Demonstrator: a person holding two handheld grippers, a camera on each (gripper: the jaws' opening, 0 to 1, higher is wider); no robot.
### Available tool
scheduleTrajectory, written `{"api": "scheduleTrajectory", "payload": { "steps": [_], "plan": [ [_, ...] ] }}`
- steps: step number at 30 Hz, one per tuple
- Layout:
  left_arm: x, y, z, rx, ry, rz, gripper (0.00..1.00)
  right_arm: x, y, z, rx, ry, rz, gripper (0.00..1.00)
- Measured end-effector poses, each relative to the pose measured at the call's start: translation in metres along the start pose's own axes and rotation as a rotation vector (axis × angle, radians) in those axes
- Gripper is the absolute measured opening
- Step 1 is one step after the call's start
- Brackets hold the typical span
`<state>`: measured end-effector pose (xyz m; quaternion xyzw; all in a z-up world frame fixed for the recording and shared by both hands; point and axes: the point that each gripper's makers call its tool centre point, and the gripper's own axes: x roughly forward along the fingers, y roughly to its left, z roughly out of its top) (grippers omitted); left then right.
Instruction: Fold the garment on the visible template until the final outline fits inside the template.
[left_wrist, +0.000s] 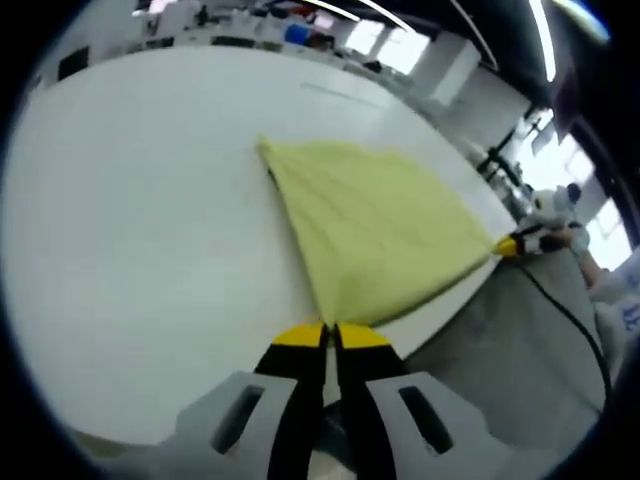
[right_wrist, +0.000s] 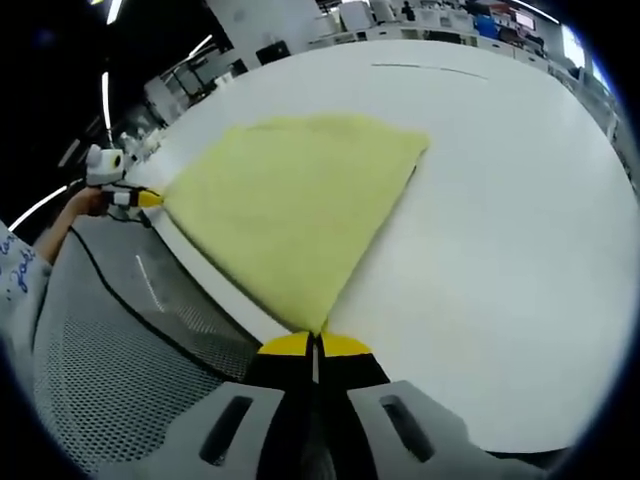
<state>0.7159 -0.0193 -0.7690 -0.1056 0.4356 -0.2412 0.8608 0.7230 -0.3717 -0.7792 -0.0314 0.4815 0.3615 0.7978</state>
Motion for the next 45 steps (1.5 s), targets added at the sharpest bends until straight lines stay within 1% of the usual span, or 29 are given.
{"api": "scheduleTrajectory", "payload": {
  "steps": [6,9,12,14,15,17,21,26,28,30,36,40,45],
  "plan": [
    [0.000,0.001,-0.001,-0.016,-0.003,-0.006,0.00,0.002,-0.001,-0.002,-0.004,0.013,-0.002,0.02],
    [0.001,0.001,-0.004,-0.017,0.006,-0.005,0.00,0.002,-0.001,-0.002,-0.006,0.016,-0.003,0.02],
    [0.001,0.001,-0.006,-0.027,0.003,-0.005,0.00,0.002,-0.001,-0.002,-0.009,0.019,-0.006,0.02],
    [0.003,0.003,-0.009,-0.031,0.011,0.000,0.00,0.003,-0.001,-0.004,-0.021,0.029,-0.011,0.02],
    [0.003,0.001,-0.008,-0.033,0.002,-0.012,0.00,0.003,0.000,-0.003,-0.028,0.030,-0.014,0.02],
    [0.003,0.002,-0.009,-0.053,-0.003,-0.007,0.00,0.003,0.000,-0.004,-0.046,0.044,-0.022,0.02],
    [0.003,0.002,-0.009,-0.056,0.001,-0.007,0.00,0.003,-0.001,-0.004,-0.061,0.065,-0.030,0.02],
    [0.004,0.001,-0.010,-0.036,0.037,0.004,0.00,0.003,-0.001,-0.005,-0.073,0.081,-0.035,0.01],
    [0.004,-0.001,-0.013,-0.032,0.071,-0.011,0.00,0.003,-0.002,-0.005,-0.072,0.086,-0.032,0.01],
    [0.003,0.000,-0.015,-0.014,0.086,-0.011,0.00,0.003,-0.002,-0.006,-0.072,0.091,-0.031,0.01],
    [0.002,0.003,-0.015,-0.012,0.100,0.003,0.00,0.002,-0.001,-0.007,-0.079,0.098,-0.033,0.02],
    [0.002,0.003,-0.015,0.023,0.106,0.011,0.00,0.002,-0.001,-0.007,-0.066,0.097,-0.029,0.02],
    [0.002,0.003,-0.014,0.060,0.112,0.020,0.03,0.003,0.001,-0.005,-0.094,0.094,-0.034,0.03]
  ]
}}
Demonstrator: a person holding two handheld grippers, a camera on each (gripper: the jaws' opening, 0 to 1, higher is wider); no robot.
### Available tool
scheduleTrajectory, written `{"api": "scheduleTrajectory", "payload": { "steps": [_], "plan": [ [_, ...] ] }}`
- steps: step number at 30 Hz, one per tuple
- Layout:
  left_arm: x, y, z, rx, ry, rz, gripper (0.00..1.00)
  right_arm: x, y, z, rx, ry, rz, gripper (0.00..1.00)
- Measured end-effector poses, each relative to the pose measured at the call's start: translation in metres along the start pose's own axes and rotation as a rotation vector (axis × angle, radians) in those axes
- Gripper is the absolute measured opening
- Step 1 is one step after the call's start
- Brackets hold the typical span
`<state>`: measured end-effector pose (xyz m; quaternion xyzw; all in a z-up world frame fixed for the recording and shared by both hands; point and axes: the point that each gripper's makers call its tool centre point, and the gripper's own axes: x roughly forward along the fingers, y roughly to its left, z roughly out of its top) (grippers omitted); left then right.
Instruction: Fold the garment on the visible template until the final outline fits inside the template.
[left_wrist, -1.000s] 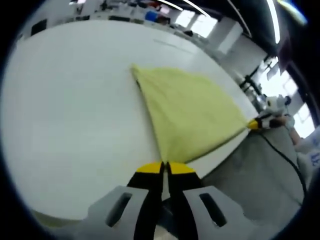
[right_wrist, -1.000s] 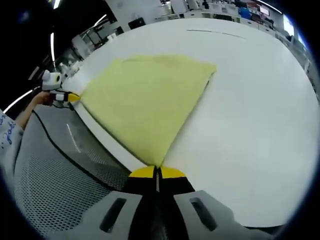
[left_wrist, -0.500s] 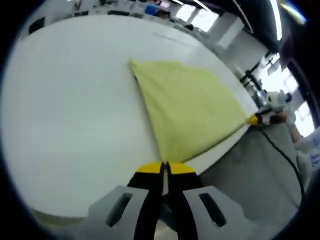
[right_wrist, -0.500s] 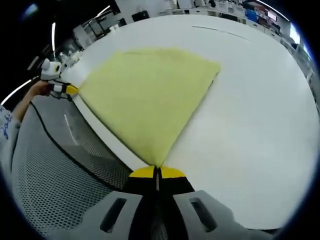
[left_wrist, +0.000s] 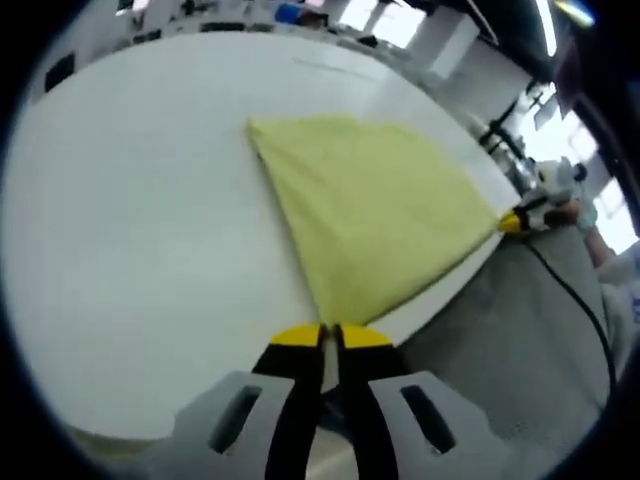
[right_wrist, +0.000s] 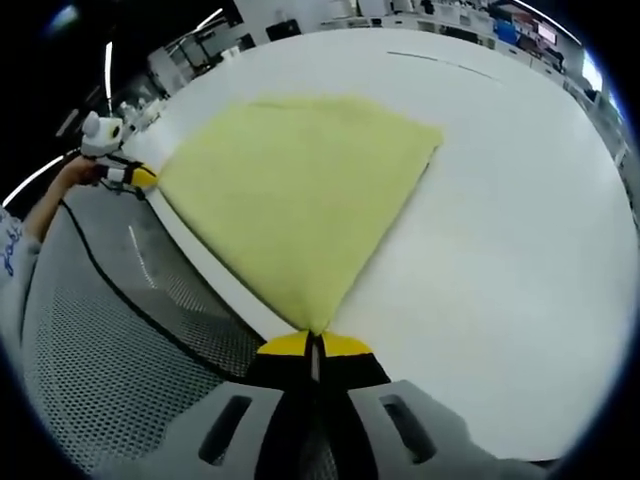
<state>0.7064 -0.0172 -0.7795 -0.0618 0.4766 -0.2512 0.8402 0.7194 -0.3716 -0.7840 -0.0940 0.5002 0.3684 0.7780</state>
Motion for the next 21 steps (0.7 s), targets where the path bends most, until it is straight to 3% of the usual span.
{"api": "scheduleTrajectory", "payload": {
  "steps": [5,10,13,17,21],
  "plan": [
    [-0.003,-0.002,0.005,0.009,-0.005,0.012,0.21,-0.002,0.002,0.004,0.003,-0.028,-0.007,0.15],
    [-0.008,-0.006,0.015,0.050,-0.024,0.028,0.17,-0.007,-0.002,0.009,-0.019,-0.044,-0.059,0.20],
    [-0.013,-0.010,0.023,0.073,-0.040,0.034,0.20,-0.014,-0.002,0.018,-0.028,-0.075,-0.075,0.24],
    [-0.021,-0.021,0.034,0.126,-0.053,0.033,0.33,-0.027,0.002,0.031,-0.063,-0.111,-0.097,0.29],
    [-0.030,-0.029,0.039,0.163,-0.054,0.044,0.36,-0.040,0.008,0.039,-0.096,-0.135,-0.124,0.38]
  ]
}}
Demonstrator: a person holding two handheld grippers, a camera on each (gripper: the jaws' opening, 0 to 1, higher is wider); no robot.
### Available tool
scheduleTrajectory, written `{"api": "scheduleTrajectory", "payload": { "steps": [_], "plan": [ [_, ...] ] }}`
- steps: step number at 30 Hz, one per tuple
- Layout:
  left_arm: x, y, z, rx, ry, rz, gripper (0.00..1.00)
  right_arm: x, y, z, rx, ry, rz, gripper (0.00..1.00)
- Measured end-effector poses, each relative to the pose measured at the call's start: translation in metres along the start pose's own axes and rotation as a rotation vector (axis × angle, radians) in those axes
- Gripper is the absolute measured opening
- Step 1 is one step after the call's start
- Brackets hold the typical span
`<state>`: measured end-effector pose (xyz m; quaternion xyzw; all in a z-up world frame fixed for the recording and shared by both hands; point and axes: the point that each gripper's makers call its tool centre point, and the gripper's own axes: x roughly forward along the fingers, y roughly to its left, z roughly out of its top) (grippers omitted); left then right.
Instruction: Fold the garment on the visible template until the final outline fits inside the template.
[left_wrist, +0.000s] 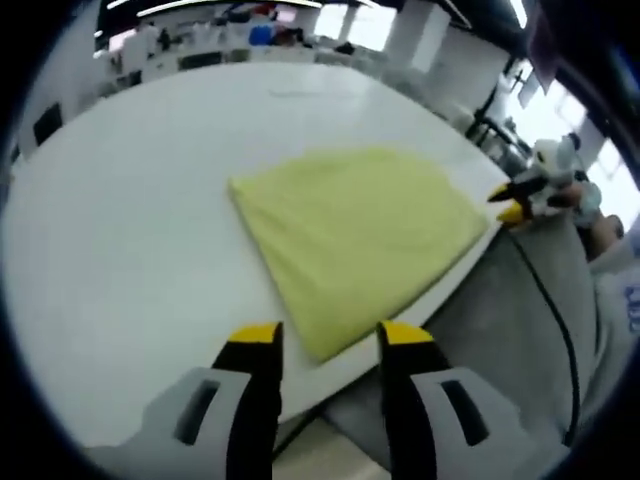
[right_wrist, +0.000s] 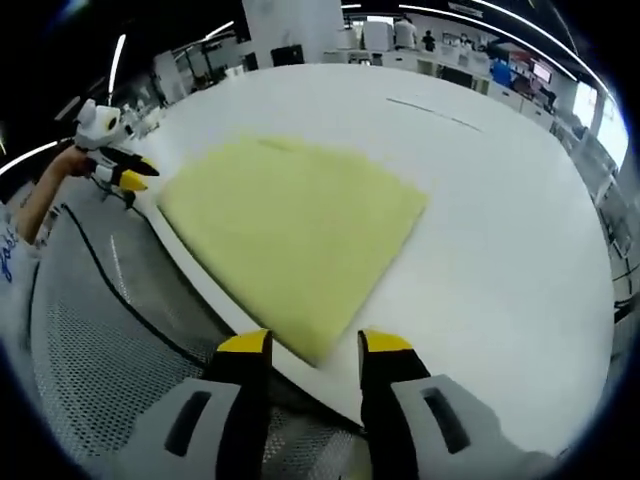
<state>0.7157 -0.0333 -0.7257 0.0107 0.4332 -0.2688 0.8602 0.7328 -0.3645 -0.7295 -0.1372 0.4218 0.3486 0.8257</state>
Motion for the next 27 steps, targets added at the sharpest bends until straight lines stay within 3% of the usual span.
{"api": "scheduleTrajectory", "payload": {
  "steps": [3,6,10,14,18,23,25,27],
  "plan": [
    [-0.010,-0.005,0.009,0.032,-0.018,0.012,0.43,-0.011,0.006,0.011,-0.042,-0.036,-0.017,0.44],
    [-0.024,-0.012,0.023,0.073,-0.074,0.027,0.49,-0.025,0.014,0.023,-0.067,-0.070,-0.020,0.48],
    [-0.037,-0.020,0.033,0.111,-0.091,0.030,0.57,-0.038,0.021,0.036,-0.106,-0.104,-0.027,0.58],
    [-0.051,-0.034,0.045,0.161,-0.135,0.002,0.62,-0.051,0.031,0.049,-0.121,-0.149,-0.017,0.70],
    [-0.060,-0.040,0.057,0.272,-0.170,0.033,0.78,-0.059,0.035,0.055,-0.152,-0.161,-0.031,0.80],
    [-0.067,-0.048,0.056,0.254,-0.168,0.023,0.86,-0.071,0.035,0.061,-0.141,-0.197,-0.049,0.88],
    [-0.068,-0.046,0.057,0.246,-0.169,0.042,0.96,-0.074,0.034,0.062,-0.130,-0.214,-0.059,0.89],
    [-0.071,-0.045,0.057,0.240,-0.171,0.051,0.99,-0.076,0.033,0.062,-0.117,-0.226,-0.061,0.90]
  ]
}}
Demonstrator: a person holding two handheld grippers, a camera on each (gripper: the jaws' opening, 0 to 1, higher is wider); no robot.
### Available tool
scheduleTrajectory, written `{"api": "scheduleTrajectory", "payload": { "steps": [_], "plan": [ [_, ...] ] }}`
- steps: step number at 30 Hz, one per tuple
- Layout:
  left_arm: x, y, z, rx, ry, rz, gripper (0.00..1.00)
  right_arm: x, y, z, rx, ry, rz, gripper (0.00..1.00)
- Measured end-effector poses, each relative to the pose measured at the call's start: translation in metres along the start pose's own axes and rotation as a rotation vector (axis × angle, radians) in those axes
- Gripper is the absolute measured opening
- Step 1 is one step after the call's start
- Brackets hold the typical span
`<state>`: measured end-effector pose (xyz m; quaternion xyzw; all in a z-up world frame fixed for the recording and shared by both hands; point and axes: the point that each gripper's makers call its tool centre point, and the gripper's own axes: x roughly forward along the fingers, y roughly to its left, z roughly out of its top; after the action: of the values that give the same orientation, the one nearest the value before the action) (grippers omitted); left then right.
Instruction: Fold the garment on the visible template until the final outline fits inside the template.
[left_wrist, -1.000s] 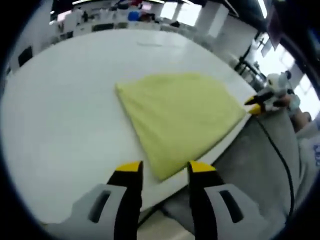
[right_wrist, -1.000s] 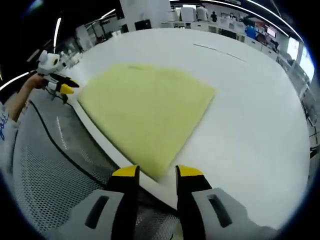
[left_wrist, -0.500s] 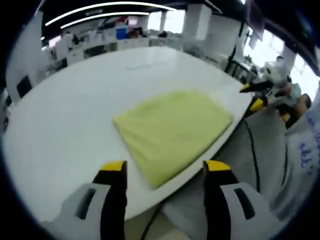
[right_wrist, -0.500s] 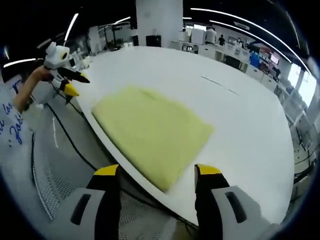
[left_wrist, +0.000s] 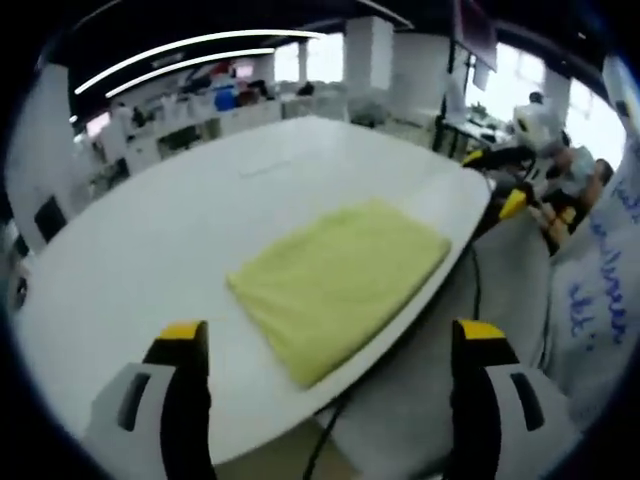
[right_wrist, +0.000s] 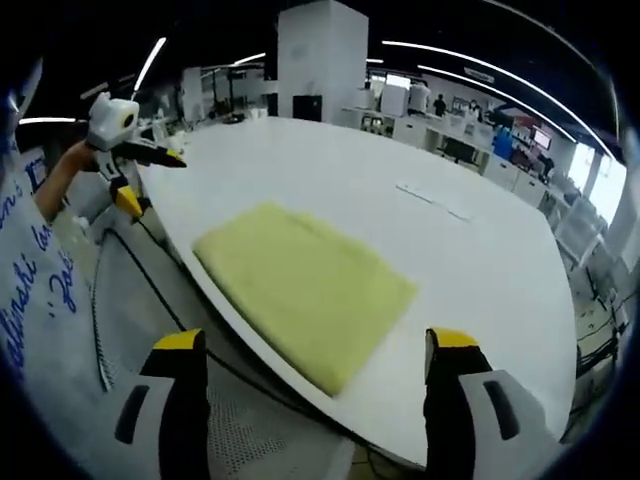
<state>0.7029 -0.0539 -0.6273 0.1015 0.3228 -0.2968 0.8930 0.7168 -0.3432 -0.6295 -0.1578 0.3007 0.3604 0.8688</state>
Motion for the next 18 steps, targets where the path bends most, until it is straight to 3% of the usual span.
{"api": "scheduleTrajectory", "payload": {
  "steps": [2,11,18],
  "plan": [
    [-0.003,-0.002,0.001,-0.003,0.003,-0.006,0.96,0.000,0.000,-0.001,0.002,0.002,-0.003,0.91],
    [-0.009,-0.011,0.006,0.009,-0.001,-0.046,0.99,-0.005,-0.005,-0.006,0.017,0.014,-0.041,1.00],
    [-0.013,-0.013,0.006,0.011,0.014,-0.057,0.99,-0.009,-0.007,-0.008,0.026,0.019,-0.053,1.00]
  ]
}}
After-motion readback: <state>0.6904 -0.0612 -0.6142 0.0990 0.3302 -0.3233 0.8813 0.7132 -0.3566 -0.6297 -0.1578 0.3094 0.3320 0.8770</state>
